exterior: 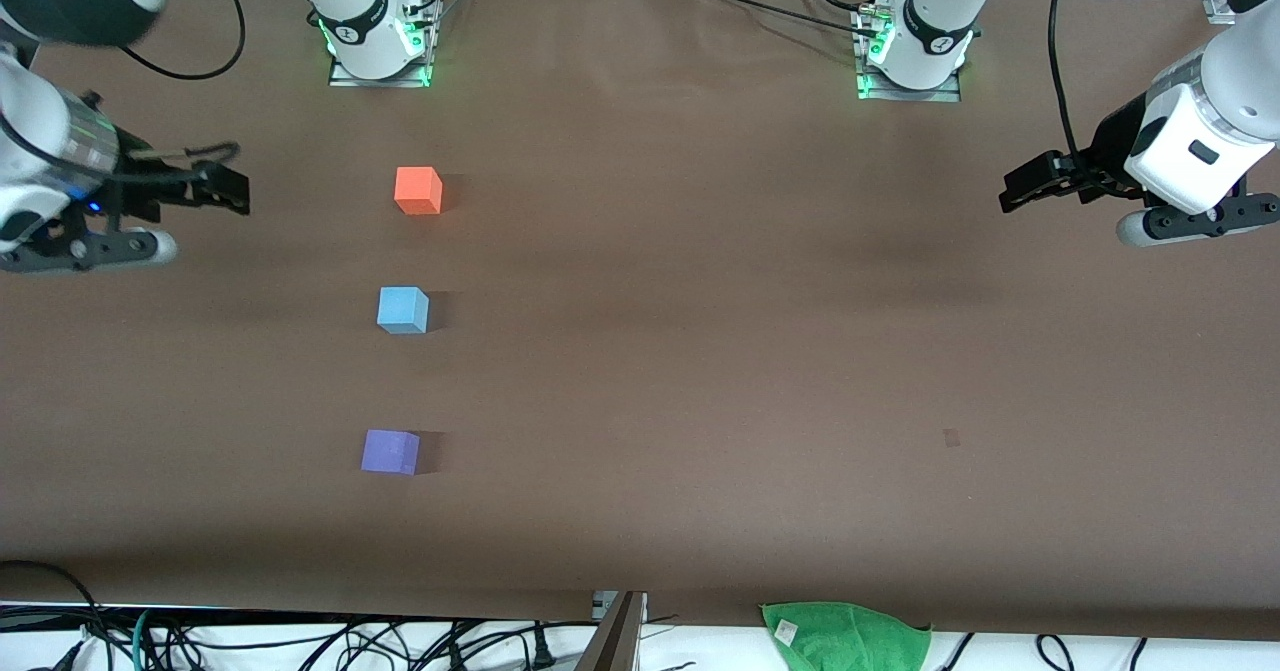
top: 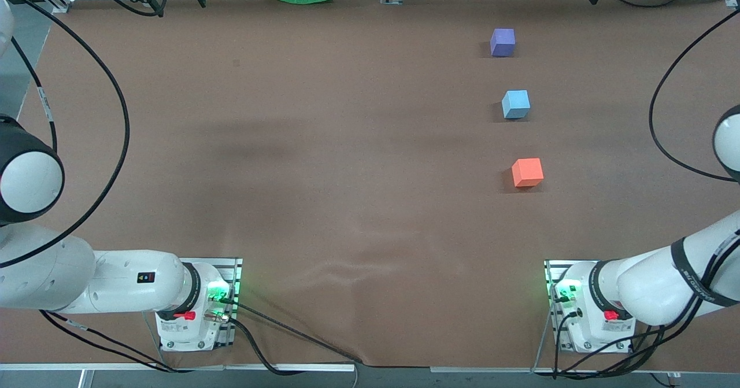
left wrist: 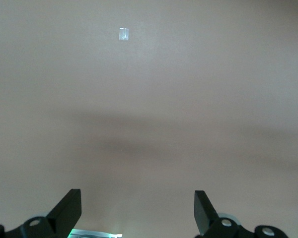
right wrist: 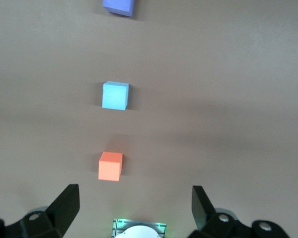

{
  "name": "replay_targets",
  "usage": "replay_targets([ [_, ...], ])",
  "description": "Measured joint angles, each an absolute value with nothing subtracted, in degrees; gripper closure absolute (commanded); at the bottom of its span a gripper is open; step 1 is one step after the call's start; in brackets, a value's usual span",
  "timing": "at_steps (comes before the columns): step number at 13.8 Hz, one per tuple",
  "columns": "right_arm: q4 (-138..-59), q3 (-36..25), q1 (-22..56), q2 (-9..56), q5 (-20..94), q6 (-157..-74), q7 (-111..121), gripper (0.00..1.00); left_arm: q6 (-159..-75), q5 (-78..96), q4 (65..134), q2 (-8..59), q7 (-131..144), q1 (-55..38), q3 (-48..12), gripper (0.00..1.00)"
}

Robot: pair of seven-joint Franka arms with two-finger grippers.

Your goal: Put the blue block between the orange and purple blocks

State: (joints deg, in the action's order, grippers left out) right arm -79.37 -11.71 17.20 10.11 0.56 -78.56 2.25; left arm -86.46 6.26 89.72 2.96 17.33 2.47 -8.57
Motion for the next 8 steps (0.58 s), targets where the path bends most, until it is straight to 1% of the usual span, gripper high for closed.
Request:
replay_targets([
  [2,-81.3,-5.7,12.7,7.8,-0.2,-76.6,2.3,0.00,-86.5,6.3,89.7,3.0,17.3,2.5,-8.6,0.00],
  [3,-82.3,-4.1,11.8,7.0,-1.0,-76.2,2.3,0.00,-86.4,6.3,89.7,3.0,17.3,2.5,-8.6,0.00],
  [5,-82.7,-2.9,10.5,5.5,-1.7,-76.6,2.3,0.00,-86.4,6.3,89.7,3.0,17.3,2.5,-8.6,0.00],
  [8,-82.8,-2.9,8.5,2.5,-1.7,-77.0,2.5,0.00,-86.4,6.3,89.7,3.0,17.3,2.5,-8.6,0.00],
])
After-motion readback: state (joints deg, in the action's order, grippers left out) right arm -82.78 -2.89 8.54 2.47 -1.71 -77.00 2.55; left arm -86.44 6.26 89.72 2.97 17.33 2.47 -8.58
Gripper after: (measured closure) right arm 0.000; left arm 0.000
